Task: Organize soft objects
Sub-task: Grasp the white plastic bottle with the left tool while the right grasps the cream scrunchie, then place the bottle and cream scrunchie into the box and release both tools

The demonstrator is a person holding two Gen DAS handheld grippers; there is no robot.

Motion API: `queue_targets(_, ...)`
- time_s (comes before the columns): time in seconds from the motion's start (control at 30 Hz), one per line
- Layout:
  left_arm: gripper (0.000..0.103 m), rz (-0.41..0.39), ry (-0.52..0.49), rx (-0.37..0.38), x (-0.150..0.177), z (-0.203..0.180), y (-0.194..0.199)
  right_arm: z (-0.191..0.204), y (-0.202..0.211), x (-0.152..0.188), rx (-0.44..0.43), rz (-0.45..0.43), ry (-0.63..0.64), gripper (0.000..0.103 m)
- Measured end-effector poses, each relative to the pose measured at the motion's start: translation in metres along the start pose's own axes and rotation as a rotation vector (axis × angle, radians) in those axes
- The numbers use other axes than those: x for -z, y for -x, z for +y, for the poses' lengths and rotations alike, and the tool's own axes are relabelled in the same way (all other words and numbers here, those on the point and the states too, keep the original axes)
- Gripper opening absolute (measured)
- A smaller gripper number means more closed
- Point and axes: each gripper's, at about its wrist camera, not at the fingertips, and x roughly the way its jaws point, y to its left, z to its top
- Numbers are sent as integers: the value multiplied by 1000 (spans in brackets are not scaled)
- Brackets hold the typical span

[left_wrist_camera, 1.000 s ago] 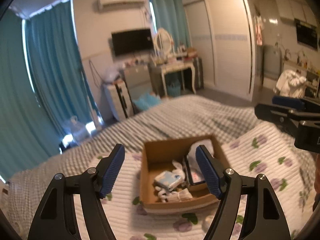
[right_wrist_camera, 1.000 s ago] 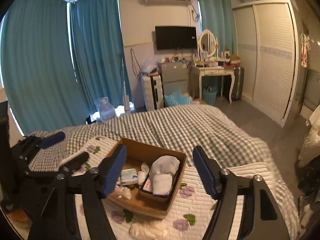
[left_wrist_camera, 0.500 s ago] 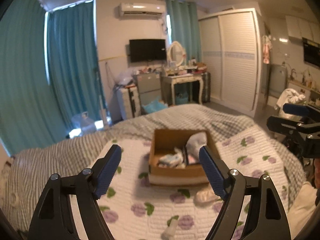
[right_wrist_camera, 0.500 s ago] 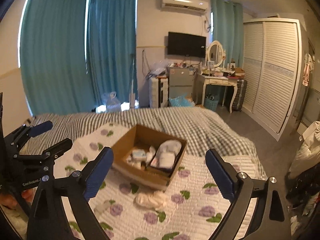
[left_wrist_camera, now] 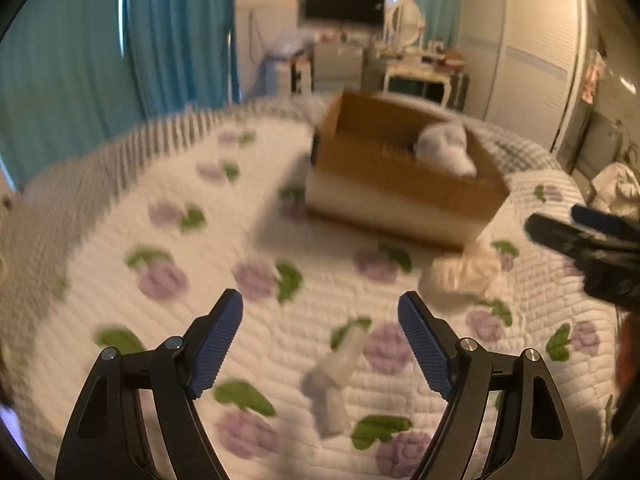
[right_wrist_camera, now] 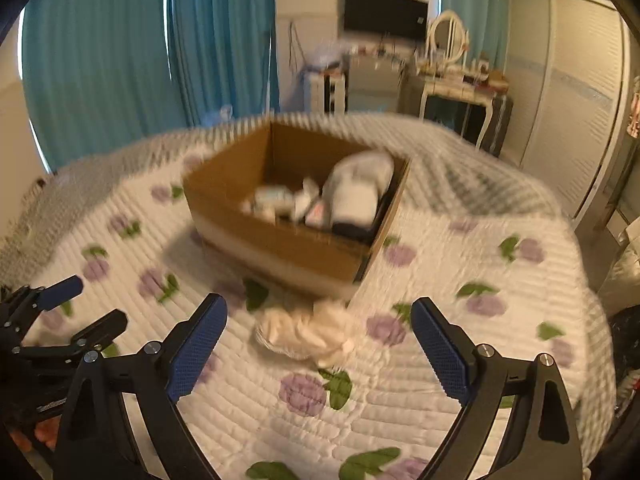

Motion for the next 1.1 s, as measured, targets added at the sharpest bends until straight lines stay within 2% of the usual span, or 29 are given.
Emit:
queue_targets(0.17,79,119,55,-33,24,3,-37,0,-69,18,-67,176,-17,92)
queue_targets(0.3,78,190,67,-45,39,1,-57,-8,-102,19,-96,265,-91,91)
queue_targets(0.4,78,185,41,-57,44,-4,-59,-11,-118,22,-123,314,-118,75)
queue_targets(0.47,78,181,23,-66,47,-7,-59,-11,-127,26,-122,353,-127,55)
queue_targets(0.5,77,182,18,-70,48,-8,-59,-11,-129,27,-119,363,-127,53)
queue_targets(0.53,72,180,14,-67,49,-9,-58,-11,-128,28,-116,360,-128,48)
queue_targets(0.57,64,179,10,-56,50,-9,-57,-12,-125,28,-124,350,-129,37)
queue_targets(0.6,61,179,6,-49,51,-10,-56,-11,-121,29,-141,341,-128,33)
queue_targets(0.67,43,181,-6,-29,51,-11,-54,-9,-115,31,-147,328,-120,28)
queue_targets(0.77,32,183,-15,-8,50,-13,-53,-5,-104,34,-137,303,-103,26)
queue_targets(0.93,31,180,16,24,48,-3,-45,-5,-76,35,-114,239,-92,25)
queue_targets(1.1,31,141,28,44,38,2,-26,-7,-46,27,-103,192,-102,25)
